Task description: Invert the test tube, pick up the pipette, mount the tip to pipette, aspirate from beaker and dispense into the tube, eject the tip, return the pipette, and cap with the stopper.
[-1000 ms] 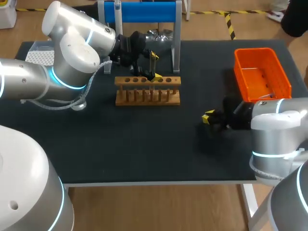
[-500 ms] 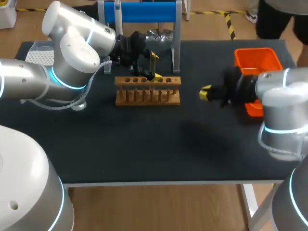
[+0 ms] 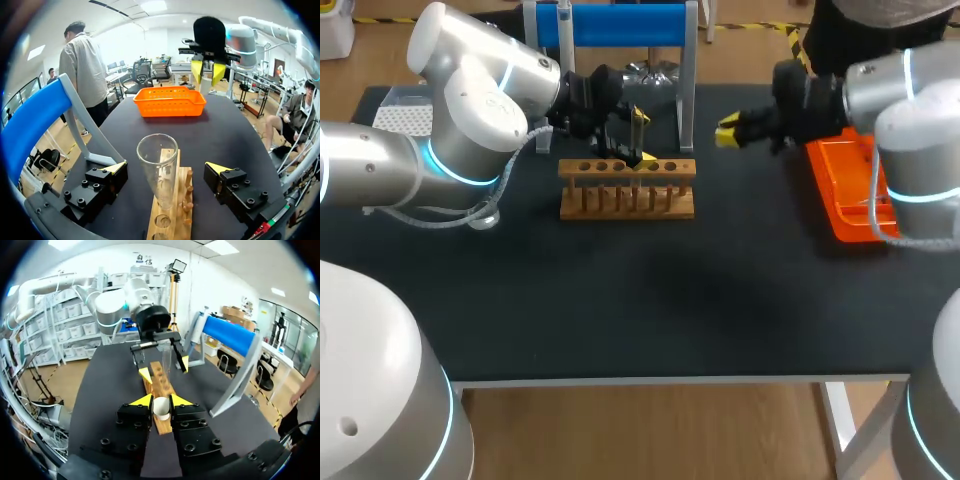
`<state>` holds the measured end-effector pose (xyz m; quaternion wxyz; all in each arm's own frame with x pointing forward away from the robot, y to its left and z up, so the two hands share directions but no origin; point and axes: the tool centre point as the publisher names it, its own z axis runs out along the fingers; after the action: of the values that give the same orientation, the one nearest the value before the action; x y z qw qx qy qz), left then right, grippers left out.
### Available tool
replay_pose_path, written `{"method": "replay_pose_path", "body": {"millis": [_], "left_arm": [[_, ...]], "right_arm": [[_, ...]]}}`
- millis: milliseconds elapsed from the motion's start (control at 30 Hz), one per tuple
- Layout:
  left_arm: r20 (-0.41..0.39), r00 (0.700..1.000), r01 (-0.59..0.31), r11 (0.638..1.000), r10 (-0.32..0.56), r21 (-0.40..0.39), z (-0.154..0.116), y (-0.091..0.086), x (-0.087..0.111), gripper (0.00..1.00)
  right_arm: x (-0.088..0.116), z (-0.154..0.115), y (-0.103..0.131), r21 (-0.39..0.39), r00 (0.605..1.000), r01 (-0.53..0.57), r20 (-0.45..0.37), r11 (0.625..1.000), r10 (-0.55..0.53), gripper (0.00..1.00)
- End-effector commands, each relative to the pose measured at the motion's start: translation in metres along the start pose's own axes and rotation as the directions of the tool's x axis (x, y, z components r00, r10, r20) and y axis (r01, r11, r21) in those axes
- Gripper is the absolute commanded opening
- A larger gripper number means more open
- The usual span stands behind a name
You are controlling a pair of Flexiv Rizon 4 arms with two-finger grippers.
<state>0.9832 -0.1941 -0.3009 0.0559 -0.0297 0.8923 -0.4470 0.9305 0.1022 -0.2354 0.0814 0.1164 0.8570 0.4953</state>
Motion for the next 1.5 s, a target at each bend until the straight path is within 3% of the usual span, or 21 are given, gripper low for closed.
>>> {"method": "replay_pose_path", "body": {"millis": [33,267,700,1500], "left_arm": [[-0.005,1.0,0.001,1.0,-0.001,-0.004,0.0,-0.001,-0.001,1.0],[-0.005,1.0,0.001,1.0,-0.001,-0.004,0.0,-0.001,-0.001,1.0],[-0.005,1.0,0.001,1.0,-0.001,-0.004,0.0,-0.001,-0.001,1.0],[-0.005,1.0,0.001,1.0,-0.001,-0.004,0.0,-0.001,-0.001,1.0]], "right_arm": [[-0.012,0.008,0.019,0.097,0.99,0.013,-0.143,0.995,0.001,0.0],[-0.02,0.022,0.043,0.133,0.981,0.036,-0.194,0.99,-0.009,0.0],[-0.029,0.053,0.072,0.13,0.97,0.063,-0.242,0.989,-0.03,0.0],[-0.015,0.085,0.086,0.125,0.952,0.084,-0.302,0.989,-0.042,0.0]]}}
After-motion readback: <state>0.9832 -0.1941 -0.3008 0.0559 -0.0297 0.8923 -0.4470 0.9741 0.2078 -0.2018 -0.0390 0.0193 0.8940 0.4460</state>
